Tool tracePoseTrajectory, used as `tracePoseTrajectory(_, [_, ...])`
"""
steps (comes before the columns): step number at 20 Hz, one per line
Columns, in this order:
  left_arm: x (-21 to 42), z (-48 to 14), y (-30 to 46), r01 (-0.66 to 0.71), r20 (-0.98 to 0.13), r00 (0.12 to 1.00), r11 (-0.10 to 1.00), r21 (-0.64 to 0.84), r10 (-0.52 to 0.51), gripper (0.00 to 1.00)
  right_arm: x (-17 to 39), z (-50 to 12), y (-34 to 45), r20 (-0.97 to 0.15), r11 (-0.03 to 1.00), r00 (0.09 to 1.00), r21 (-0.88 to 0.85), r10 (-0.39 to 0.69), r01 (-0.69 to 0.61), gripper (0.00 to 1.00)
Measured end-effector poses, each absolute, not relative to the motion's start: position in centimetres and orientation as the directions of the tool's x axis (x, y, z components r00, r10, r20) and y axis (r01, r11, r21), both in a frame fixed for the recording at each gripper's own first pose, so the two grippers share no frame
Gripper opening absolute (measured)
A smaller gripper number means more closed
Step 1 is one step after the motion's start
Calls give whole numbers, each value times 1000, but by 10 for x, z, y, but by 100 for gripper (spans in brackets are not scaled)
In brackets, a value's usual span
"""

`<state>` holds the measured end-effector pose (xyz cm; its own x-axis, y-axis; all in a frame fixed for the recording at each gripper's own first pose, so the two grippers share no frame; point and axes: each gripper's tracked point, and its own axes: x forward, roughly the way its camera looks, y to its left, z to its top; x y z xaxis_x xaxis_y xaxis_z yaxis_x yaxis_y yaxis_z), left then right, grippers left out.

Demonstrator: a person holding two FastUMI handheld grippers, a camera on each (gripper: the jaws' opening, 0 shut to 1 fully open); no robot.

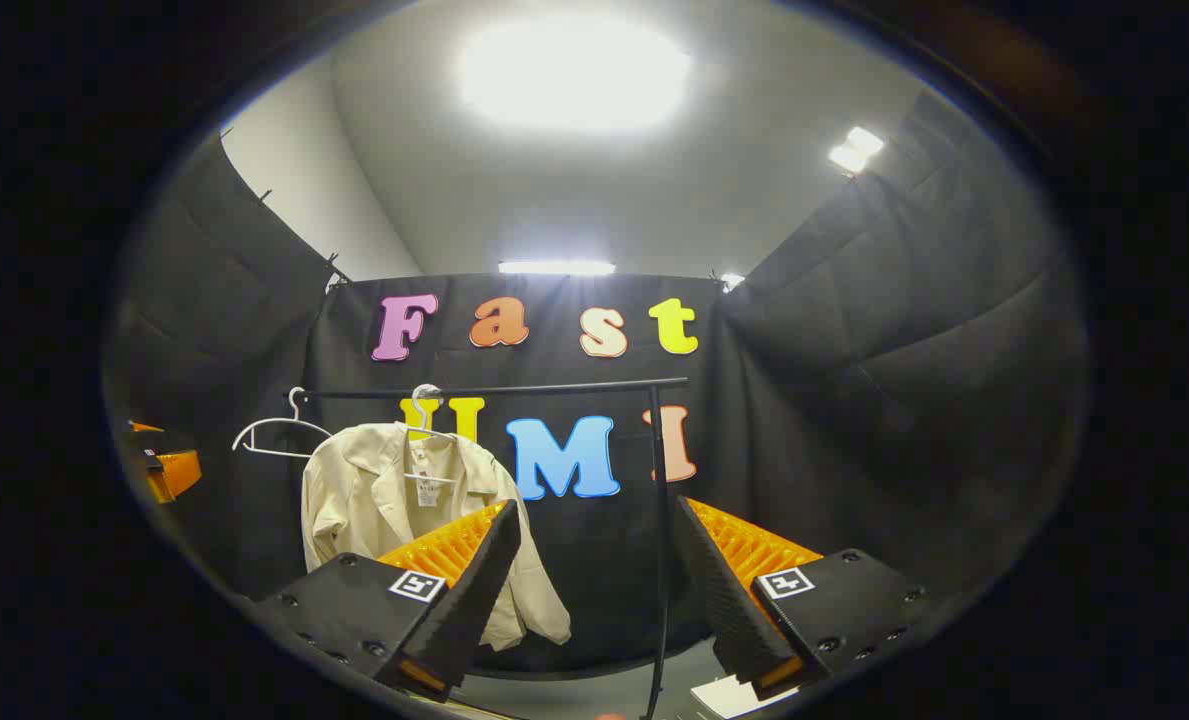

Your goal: Grasp the clothes on the hanger with both hands and then place them into the laundry hamper below.

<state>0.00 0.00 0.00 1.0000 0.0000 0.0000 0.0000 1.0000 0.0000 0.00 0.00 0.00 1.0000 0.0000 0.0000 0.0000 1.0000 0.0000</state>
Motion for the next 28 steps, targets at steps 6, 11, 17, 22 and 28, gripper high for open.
tracePoseTrajectory(6, [-4, -5, 5, 18, 8, 1000, 1000, 1, -18, 98, -5, -3, 3, -11, 1000, 1000, -1, -16, 16, 98])
tracePoseTrajectory(11, [-8, -6, 11, 24, 6, 1000, 1000, -3, -24, 98, -10, -3, 7, -12, 1000, 1000, -6, -23, 23, 97])
tracePoseTrajectory(17, [1, -12, 11, 31, 5, 1000, 999, -16, -31, 98, -8, -5, 12, -18, 1000, 1000, -6, -25, 25, 98])
tracePoseTrajectory(22, [4, -19, 17, 43, -6, 999, 999, -20, -43, 98, -8, -2, 17, -6, 999, 999, -7, -31, 31, 97])
tracePoseTrajectory(28, [6, -20, 24, 47, -3, 999, 999, -22, -47, 96, -8, -2, 26, -2, 999, 999, 2, -36, 36, 92])
